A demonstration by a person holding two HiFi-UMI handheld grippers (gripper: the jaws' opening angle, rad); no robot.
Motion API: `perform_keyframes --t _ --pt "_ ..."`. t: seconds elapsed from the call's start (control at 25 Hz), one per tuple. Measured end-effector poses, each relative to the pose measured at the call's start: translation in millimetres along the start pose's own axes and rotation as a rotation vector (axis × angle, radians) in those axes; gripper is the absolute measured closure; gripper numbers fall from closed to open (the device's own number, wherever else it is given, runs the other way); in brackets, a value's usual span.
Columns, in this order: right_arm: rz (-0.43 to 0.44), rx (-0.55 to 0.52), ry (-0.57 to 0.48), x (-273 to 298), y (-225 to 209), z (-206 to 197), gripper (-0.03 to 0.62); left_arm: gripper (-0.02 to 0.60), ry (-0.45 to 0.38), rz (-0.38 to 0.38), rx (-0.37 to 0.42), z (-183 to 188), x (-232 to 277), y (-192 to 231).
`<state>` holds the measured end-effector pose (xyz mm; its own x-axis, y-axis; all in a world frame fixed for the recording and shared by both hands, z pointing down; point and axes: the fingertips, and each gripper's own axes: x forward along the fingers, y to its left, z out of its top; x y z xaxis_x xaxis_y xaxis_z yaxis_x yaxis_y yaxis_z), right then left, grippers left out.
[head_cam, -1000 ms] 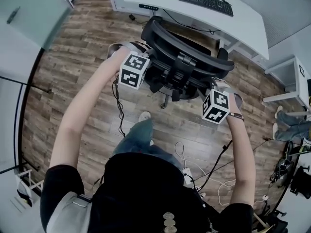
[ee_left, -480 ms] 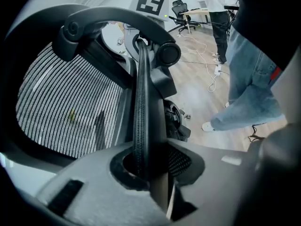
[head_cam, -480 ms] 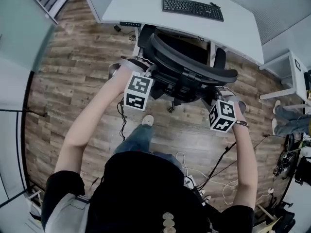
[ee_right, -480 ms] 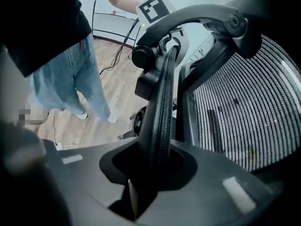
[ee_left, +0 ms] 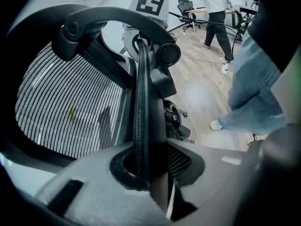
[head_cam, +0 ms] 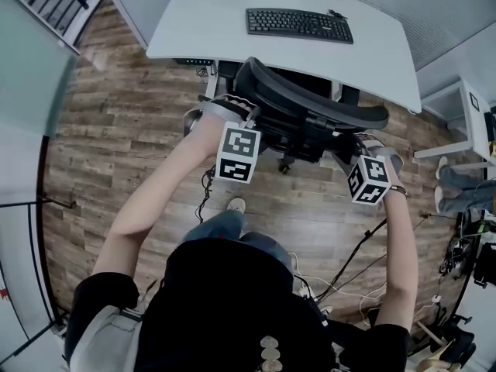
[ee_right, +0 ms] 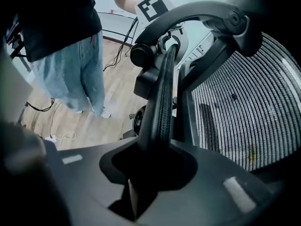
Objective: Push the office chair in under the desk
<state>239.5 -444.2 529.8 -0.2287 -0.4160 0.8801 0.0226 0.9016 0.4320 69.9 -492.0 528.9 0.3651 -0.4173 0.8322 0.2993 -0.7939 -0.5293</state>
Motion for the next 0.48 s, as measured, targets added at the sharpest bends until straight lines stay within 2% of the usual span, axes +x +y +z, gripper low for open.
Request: perform_keyframes --t 0.48 --pt "0.021 -0.013 -0.013 18 -51 -32 0.487 0.5 0.023 -0.012 -0.037 -1 29 48"
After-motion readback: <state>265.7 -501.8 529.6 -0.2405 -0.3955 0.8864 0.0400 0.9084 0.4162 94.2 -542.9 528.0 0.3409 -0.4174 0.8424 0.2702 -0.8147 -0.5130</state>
